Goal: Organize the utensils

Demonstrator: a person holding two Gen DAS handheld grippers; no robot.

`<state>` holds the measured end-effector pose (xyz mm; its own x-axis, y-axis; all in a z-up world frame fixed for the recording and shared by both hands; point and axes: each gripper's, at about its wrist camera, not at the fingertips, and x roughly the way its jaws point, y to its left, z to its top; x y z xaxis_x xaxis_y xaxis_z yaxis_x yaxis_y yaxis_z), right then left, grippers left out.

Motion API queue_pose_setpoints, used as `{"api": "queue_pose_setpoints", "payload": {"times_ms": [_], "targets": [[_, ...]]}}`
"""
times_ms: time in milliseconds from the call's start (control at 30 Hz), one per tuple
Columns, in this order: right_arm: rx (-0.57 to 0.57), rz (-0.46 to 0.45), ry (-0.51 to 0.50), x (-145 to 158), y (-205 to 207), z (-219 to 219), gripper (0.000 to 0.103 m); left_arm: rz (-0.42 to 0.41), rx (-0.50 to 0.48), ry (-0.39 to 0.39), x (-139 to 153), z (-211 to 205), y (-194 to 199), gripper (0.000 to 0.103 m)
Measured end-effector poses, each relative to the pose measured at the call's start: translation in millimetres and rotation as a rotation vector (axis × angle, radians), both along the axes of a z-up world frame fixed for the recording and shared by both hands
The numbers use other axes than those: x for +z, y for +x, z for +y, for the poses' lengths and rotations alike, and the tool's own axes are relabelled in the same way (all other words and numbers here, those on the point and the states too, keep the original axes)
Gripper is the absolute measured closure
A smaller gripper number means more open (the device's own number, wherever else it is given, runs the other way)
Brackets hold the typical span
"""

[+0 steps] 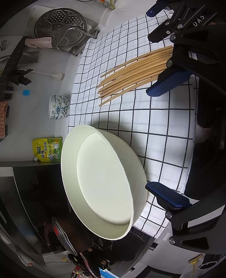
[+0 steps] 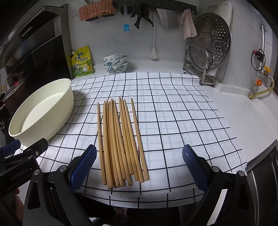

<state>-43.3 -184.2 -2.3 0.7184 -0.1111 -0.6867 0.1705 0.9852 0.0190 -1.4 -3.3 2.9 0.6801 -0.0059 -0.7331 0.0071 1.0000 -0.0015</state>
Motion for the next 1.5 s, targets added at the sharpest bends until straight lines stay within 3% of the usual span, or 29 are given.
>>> {"api": "queue_pose_setpoints", "payload": {"times_ms": [1000,1267,1500], "targets": [[0.0,0.0,0.013,-5,-2,-2,0.009,0.007,-0.004,-0.004,-2,-3,0,0.006],[-0.012,0.029,0.046,-14,10,-28,0.009,0.04,-0.027,-0.003,-15,-18,14,0.006],[0.025,0.122,0.029,-31,43,-50,0.009,0.066,-0.059,-0.047,-29,-33,34,0.006]]}}
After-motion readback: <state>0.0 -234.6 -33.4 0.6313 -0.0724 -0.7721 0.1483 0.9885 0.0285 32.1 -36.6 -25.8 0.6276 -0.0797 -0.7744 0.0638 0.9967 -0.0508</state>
